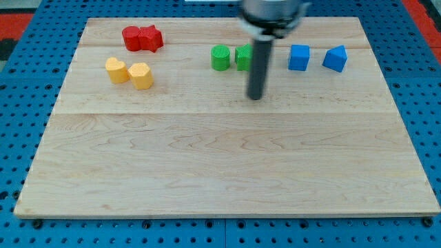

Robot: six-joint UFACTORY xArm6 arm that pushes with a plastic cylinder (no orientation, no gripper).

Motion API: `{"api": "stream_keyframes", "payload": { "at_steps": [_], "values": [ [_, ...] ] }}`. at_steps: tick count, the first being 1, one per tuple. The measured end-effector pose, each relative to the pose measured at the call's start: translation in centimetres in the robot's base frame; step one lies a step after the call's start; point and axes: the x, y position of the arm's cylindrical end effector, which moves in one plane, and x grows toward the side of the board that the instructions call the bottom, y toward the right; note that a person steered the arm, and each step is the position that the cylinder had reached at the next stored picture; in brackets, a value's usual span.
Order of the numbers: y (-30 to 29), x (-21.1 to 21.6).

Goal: Push the yellow hexagon towards up to the red star

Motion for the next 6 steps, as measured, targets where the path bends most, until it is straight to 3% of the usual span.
{"api": "stream_keyframes", "payload": {
  "at_steps": [1,2,3,6],
  "values": [
    [-9.4,0.4],
    [-19.0,-2.0],
    [-20.6,-5.0],
    [-18.1,-8.1]
  ]
}}
